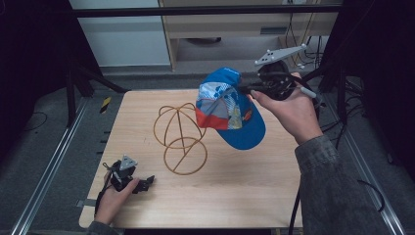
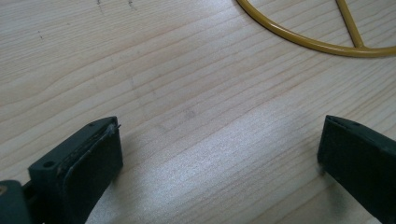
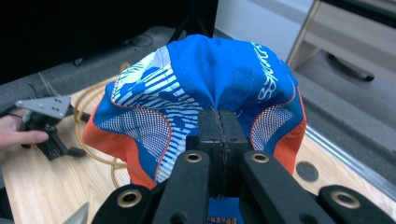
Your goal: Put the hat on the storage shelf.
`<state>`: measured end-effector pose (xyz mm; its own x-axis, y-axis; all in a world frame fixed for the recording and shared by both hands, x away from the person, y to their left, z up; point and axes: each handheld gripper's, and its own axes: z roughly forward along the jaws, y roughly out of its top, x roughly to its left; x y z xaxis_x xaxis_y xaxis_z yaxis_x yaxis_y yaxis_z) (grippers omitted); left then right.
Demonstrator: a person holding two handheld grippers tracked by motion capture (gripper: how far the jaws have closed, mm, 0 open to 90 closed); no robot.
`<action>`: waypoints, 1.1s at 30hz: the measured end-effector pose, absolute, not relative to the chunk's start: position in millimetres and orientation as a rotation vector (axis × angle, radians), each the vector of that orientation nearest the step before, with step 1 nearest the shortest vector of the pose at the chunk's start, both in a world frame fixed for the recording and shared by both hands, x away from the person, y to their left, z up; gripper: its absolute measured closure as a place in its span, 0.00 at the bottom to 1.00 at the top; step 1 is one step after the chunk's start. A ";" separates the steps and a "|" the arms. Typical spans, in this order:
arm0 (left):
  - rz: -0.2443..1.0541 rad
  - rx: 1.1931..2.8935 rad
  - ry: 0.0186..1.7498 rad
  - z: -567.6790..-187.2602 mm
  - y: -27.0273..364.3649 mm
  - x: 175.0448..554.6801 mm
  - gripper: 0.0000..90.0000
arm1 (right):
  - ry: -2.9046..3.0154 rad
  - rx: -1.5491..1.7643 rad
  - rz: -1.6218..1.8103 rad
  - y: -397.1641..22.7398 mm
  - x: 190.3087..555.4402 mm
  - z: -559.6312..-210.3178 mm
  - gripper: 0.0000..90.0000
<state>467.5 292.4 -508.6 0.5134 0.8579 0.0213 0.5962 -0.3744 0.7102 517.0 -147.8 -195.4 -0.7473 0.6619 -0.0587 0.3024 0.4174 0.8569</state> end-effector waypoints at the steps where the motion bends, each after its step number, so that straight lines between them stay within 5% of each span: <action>1: 0.519 2.105 1.181 -508.6 292.3 467.5 0.00 | 2.286 0.819 1.272 -146.2 515.9 -193.7 1.00; 33: 0.520 2.105 1.180 -508.7 292.4 467.4 0.00 | 2.325 0.668 1.363 -52.1 521.8 -186.5 1.00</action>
<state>467.4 292.4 -508.7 0.5140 0.8575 0.0221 0.5947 -0.3748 0.7112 521.8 -52.1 -186.5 -0.8221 0.5649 -0.0708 0.2143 0.4222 0.8808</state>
